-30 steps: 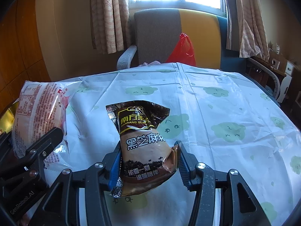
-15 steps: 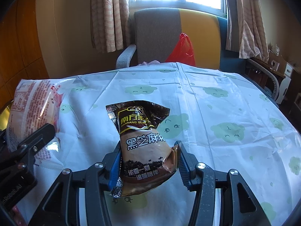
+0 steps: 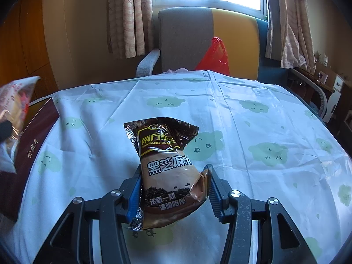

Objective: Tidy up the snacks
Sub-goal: 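Grasp the black-sesame packet with the right gripper while the left gripper holds the bun, then lower the bread bun into the tin box and open the left gripper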

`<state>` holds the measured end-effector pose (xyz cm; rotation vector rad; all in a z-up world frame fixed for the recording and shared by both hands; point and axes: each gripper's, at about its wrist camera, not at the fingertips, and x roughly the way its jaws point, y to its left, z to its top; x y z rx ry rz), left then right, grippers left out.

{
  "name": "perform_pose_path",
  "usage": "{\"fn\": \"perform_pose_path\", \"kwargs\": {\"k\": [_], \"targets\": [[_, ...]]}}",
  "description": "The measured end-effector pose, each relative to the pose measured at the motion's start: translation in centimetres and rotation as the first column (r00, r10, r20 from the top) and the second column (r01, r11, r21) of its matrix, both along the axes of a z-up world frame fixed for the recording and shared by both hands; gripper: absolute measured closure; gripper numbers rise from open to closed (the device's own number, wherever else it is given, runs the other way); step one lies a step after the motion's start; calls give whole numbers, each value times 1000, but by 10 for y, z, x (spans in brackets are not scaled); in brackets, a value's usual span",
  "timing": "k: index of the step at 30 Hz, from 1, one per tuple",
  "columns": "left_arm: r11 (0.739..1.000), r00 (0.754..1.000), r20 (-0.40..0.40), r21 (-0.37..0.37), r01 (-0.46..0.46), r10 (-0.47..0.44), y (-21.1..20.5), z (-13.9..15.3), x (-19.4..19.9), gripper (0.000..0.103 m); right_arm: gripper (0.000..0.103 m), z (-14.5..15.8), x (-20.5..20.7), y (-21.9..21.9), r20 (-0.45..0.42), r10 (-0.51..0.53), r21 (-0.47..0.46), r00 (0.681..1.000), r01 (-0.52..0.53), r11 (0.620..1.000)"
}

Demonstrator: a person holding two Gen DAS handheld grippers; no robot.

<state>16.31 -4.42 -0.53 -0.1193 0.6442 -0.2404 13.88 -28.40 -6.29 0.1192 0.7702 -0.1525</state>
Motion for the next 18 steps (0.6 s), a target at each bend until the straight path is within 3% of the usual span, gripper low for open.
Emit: {"fn": "perform_pose_path", "kwargs": {"k": [6, 10, 18], "targets": [[993, 994, -48, -57, -99, 97, 53, 8, 15, 34, 50, -1, 1, 1, -4, 4, -10, 1000, -4, 1000], [986, 982, -123, -74, -151, 141, 88, 5, 33, 34, 50, -2, 2, 2, -5, 6, -15, 1000, -6, 1000], [969, 935, -277, -46, -244, 223, 146, -21, 71, 34, 50, -1, 2, 5, -9, 10, -28, 1000, -10, 1000]]}}
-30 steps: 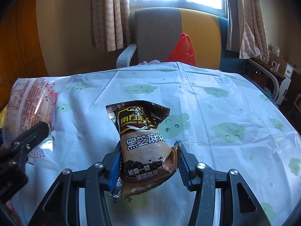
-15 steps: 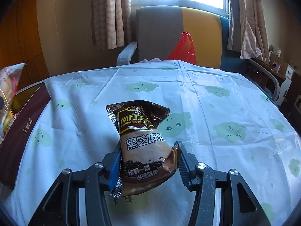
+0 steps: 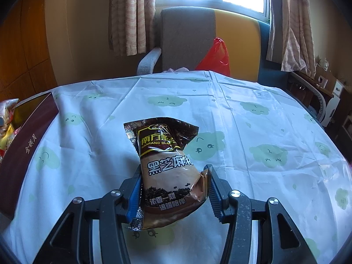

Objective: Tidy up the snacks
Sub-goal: 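Lower the bread bun into the tin box and open the left gripper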

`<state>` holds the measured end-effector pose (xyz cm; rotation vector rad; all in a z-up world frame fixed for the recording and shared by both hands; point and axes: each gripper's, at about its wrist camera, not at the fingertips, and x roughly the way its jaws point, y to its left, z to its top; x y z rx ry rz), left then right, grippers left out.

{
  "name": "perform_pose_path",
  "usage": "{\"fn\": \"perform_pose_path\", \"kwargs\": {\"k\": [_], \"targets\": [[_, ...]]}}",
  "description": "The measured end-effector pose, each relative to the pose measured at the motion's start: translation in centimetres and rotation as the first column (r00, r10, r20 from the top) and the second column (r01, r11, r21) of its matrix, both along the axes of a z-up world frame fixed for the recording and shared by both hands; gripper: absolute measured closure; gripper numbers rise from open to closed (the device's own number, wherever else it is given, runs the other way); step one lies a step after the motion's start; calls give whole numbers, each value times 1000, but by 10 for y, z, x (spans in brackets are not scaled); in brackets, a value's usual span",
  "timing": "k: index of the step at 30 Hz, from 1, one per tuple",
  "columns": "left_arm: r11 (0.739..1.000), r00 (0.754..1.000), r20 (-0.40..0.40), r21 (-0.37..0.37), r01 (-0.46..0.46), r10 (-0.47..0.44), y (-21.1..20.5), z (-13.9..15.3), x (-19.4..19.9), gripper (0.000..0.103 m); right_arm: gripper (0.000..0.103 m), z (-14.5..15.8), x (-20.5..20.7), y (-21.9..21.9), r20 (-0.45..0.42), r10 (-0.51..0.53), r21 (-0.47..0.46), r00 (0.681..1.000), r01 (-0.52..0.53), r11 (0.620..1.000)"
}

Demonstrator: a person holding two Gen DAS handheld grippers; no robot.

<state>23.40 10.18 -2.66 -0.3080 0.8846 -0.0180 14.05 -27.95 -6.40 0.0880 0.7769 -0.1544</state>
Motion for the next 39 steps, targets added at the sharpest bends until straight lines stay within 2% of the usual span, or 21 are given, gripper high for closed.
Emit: {"fn": "perform_pose_path", "kwargs": {"k": [4, 7, 10, 13, 15, 18, 21, 23, 26, 33, 39], "targets": [[998, 997, -54, 13, -54, 55, 22, -11, 14, 33, 50, -1, 1, 0, -5, 2, -5, 1000, -2, 1000], [992, 987, -106, -20, -125, 122, 41, -18, 14, 32, 50, -1, 1, 1, -5, 3, -7, 1000, -3, 1000], [987, 986, -102, -78, -139, 130, 49, -23, 5, 32, 50, -2, 2, 1, -9, 5, -9, 1000, -5, 1000], [986, 988, -88, -102, -132, 124, 52, -20, -1, 27, 50, -1, 2, 2, -11, 8, -9, 1000, -8, 1000], [986, 990, -67, -104, -134, 127, 52, -15, -5, 23, 50, -1, 2, 3, -11, 9, -13, 1000, -9, 1000], [988, 991, -52, -78, -131, 127, 53, -7, -7, 23, 50, -2, 3, 4, -13, 15, -18, 1000, -15, 1000], [990, 990, -69, -66, -127, 122, 53, -4, -13, 25, 50, -1, 2, 6, -8, 18, -24, 1000, -18, 1000], [990, 991, -67, -68, -121, 116, 52, -2, -20, 36, 50, -1, 2, 6, -6, 18, -30, 1000, -18, 999], [994, 994, -58, -54, -99, 96, 48, -3, -19, 47, 50, -1, 1, 8, -7, 23, -33, 1000, -23, 999], [996, 993, -78, -22, -91, 89, 49, -5, 13, 45, 50, 2, 6, 13, -38, 67, -36, 997, -69, 997], [996, 997, -18, -41, -76, 76, 48, 3, -13, 41, 50, 19, 3, 31, -10, 143, -24, 990, -144, 989]]}}
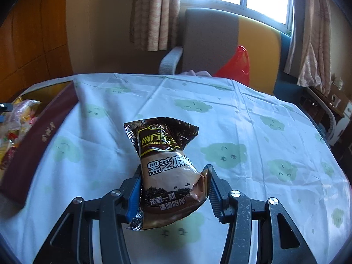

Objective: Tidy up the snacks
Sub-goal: 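Lower the bread bun into the tin box and open the left gripper, then lower the black-sesame packet into the tin box and open the right gripper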

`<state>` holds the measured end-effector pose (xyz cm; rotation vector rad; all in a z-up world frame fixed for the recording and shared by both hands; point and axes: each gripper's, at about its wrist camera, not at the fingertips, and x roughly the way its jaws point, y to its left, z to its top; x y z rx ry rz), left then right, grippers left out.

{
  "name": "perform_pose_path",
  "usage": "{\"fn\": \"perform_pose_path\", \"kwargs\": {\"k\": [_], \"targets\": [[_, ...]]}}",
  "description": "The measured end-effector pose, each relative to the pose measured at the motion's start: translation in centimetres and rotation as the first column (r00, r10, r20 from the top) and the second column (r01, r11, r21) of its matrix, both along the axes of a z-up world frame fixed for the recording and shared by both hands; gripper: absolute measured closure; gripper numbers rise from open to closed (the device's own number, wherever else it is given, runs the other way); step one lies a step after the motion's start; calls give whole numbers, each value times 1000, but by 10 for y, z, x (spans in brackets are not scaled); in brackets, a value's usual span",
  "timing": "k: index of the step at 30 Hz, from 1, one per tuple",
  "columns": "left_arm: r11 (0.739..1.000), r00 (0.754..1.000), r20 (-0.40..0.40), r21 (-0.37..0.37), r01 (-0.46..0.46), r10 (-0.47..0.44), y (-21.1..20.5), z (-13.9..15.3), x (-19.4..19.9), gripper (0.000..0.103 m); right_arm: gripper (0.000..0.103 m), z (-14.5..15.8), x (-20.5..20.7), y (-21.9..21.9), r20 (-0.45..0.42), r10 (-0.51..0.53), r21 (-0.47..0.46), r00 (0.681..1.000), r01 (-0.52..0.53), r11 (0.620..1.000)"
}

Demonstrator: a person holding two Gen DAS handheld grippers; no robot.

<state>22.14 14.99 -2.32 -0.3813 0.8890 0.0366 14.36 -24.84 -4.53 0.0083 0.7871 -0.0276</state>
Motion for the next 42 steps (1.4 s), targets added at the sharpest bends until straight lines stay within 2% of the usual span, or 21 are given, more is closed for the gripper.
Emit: {"fn": "perform_pose_path", "kwargs": {"k": [3, 8, 13, 19, 22, 32, 35, 37, 38, 42], "targets": [[1000, 999, 33, 5, 31, -31, -7, 0, -24, 40, 50, 11, 2, 16, 16, 35, 27, 999, -35, 999], [994, 995, 60, 79, 76, -80, -25, 3, -58, 40, 50, 31, 8, 56, 52, 124, 61, 991, -127, 990], [986, 992, 103, 162, 50, -67, -36, 12, -92, 40, 50, 53, 21, 110, 86, 237, 75, 968, -244, 967], [975, 993, 90, 217, 54, -76, -43, 12, -113, 40, 50, 62, 49, 175, 47, 360, 37, 932, -362, 932], [971, 993, 92, 233, 45, -69, -43, 15, -118, 40, 50, 58, 65, 198, 16, 388, 22, 921, -388, 921], [976, 994, 105, 218, -14, -9, -25, 19, -128, 40, 49, 38, 116, 245, -128, 418, -21, 899, -424, 905], [974, 994, 108, 227, -22, -3, -24, 19, -130, 40, 46, 31, 130, 251, -170, 422, 5, 890, -427, 904], [973, 995, 104, 231, -22, -2, -25, 19, -131, 40, 36, 33, 131, 251, -160, 398, -4, 903, -404, 915], [972, 995, 100, 233, -21, -2, -25, 19, -131, 40, 27, 35, 129, 250, -145, 380, -10, 914, -386, 923], [970, 997, 82, 243, -19, -1, -29, 18, -132, 40, 25, 49, 105, 234, -56, 354, 36, 934, -352, 935]]}}
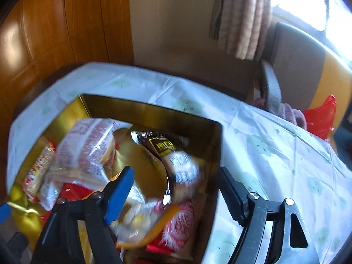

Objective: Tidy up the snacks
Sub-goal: 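Lower the black-sesame packet into the tin box and open the right gripper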

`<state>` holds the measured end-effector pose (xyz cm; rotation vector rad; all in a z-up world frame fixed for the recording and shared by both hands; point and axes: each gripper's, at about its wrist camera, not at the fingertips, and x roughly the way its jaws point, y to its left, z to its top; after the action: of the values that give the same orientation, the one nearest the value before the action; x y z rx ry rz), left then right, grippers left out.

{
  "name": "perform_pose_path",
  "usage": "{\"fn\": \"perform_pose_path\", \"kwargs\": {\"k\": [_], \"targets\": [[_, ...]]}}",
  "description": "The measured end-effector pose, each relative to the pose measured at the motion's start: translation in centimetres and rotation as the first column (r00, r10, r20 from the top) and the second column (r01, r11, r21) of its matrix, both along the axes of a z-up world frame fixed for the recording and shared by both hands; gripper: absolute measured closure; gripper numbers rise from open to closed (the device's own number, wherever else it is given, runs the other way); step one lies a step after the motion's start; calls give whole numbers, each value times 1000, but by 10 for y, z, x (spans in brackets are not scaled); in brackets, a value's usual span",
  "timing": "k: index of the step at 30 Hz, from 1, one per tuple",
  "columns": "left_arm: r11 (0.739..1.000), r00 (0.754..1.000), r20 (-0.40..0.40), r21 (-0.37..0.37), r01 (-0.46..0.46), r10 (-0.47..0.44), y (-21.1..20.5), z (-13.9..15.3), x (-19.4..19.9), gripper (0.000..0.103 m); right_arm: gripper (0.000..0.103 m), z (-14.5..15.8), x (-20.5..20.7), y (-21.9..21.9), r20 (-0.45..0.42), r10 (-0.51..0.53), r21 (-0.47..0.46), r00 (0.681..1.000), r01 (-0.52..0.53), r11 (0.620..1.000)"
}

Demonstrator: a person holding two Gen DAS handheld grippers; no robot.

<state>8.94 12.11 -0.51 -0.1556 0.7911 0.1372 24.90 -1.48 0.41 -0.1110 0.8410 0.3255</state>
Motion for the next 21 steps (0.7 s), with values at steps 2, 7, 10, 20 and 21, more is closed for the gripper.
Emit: {"fn": "perform_pose_path", "kwargs": {"k": [2, 7, 10, 20, 21], "targets": [[1000, 1000, 4, -17, 8, -8, -2, 1, -2, 40, 20, 8, -18, -9, 35, -13, 37, 999, 12, 999], [990, 999, 32, -138, 31, -27, 5, 2, -9, 40, 0, 22, -63, -28, 94, -49, 111, 994, 39, 993], [993, 999, 30, -117, 15, -12, 3, 4, -13, 40, 0, 24, -78, -36, 83, -82, 120, 993, 72, 990], [998, 999, 41, 57, 27, -29, -19, 19, -36, 40, 0, 20, -132, -54, 95, -202, 116, 975, 191, 975], [998, 999, 41, 65, 26, -29, -19, 21, -38, 40, 0, 20, -138, -55, 103, -213, 116, 972, 201, 973]]}}
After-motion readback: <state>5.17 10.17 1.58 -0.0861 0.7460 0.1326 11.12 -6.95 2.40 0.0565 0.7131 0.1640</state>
